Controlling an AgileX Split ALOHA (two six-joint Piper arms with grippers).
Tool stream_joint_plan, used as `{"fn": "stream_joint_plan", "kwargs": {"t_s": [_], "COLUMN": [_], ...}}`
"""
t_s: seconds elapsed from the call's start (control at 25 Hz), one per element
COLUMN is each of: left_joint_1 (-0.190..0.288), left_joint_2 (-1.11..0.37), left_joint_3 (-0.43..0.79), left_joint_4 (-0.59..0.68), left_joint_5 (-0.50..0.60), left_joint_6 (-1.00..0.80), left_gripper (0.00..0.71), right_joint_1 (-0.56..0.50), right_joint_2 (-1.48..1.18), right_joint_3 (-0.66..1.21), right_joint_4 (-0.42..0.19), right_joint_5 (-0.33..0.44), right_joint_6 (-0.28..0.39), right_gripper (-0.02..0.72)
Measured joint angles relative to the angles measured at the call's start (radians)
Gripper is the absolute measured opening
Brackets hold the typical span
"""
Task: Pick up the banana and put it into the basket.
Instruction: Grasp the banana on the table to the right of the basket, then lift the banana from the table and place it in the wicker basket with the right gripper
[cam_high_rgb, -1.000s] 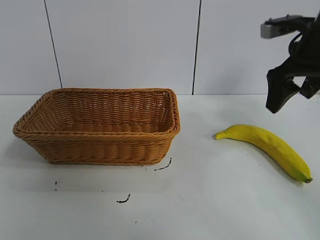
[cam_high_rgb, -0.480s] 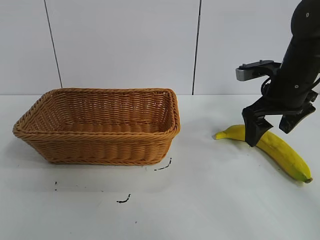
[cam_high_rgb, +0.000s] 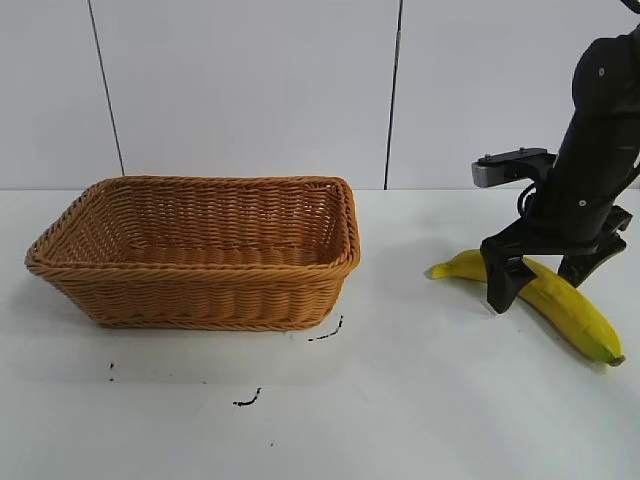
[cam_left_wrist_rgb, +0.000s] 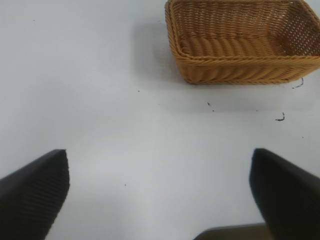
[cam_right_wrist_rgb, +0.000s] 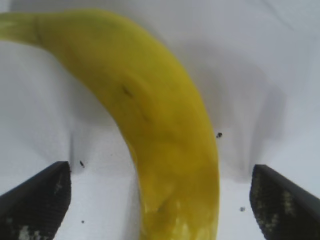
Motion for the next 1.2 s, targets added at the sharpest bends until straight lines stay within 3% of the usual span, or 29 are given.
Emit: {"fn": "stream_joint_plan", "kwargs": {"t_s": [0.08,0.12,0.52,0.64,0.8,0.92,1.2], "left_joint_1": [0.000,0.000,0.000,0.000,0.000,0.000,0.000], "left_joint_2": [0.000,0.000,0.000,0.000,0.000,0.000,0.000], "left_joint_3": [0.000,0.000,0.000,0.000,0.000,0.000,0.000], "left_joint_4": [0.000,0.000,0.000,0.000,0.000,0.000,0.000], "left_joint_5": [0.000,0.000,0.000,0.000,0.000,0.000,0.000], "left_joint_6": [0.000,0.000,0.000,0.000,0.000,0.000,0.000], "left_gripper": [0.695,0.695,0.695,0.695,0.695,0.695,0.695], "right_joint_1": [0.000,0.000,0.000,0.003,0.003,0.022,0.158], "right_joint_2": [0.000,0.000,-0.128,-0.200,-0.216,-0.207,-0.074], "right_joint_3": [0.000,0.000,0.000,-0.039,-0.190,-0.307,-0.582], "right_joint_4": [-0.008,-0.012,-0.034,-0.035,-0.011,-0.002,-0.030], "right_joint_5": [0.000,0.000,0.057,0.131,0.304,0.391,0.479], "right_joint_6": [0.000,0.002,0.000,-0.014,-0.035,-0.046,-0.093], "right_gripper": [0.334,0.317,0.319,0.319,0.319,0.319,0.319]}}
